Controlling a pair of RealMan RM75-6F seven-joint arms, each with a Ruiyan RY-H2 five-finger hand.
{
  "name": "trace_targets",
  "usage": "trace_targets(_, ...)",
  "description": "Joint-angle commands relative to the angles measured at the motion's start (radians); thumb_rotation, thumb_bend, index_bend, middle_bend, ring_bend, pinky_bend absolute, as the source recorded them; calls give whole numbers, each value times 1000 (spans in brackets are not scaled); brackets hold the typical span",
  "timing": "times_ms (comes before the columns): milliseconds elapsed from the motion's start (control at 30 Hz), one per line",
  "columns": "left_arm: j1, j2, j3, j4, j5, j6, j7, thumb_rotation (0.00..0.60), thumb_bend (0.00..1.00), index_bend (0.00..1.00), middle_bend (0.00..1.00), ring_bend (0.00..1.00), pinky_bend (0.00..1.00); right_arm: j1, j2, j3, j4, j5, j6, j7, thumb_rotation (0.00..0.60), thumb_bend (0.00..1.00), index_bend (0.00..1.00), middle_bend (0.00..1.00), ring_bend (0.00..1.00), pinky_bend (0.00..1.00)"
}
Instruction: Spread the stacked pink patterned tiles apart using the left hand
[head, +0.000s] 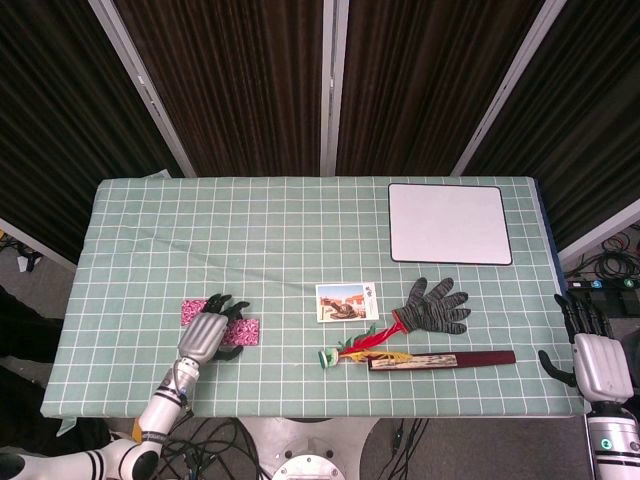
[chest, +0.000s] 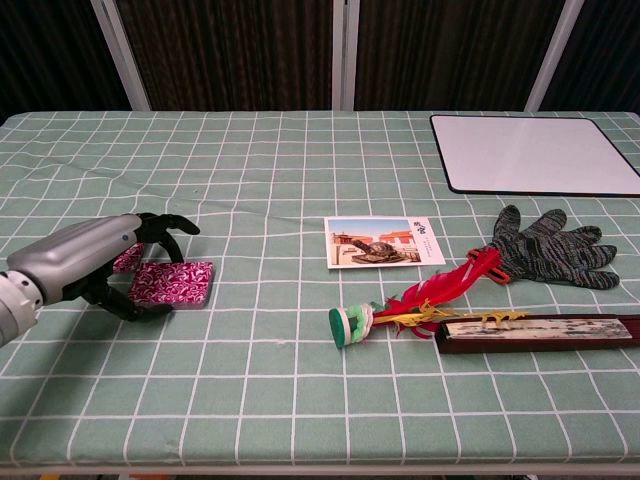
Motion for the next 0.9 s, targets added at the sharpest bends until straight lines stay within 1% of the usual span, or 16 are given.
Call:
trace_targets(33,1,-1,-1,2,-1,1,-2,600,253,169,337,52,56,0,-1,0,1,0,-1,1,600,228,0,0,0,0)
trace_targets(900,4,3,-4,-5,6,14,-12,600,274,186,381,62,56,2,-3,1,7,5,-7,3,600,228,0,0,0,0)
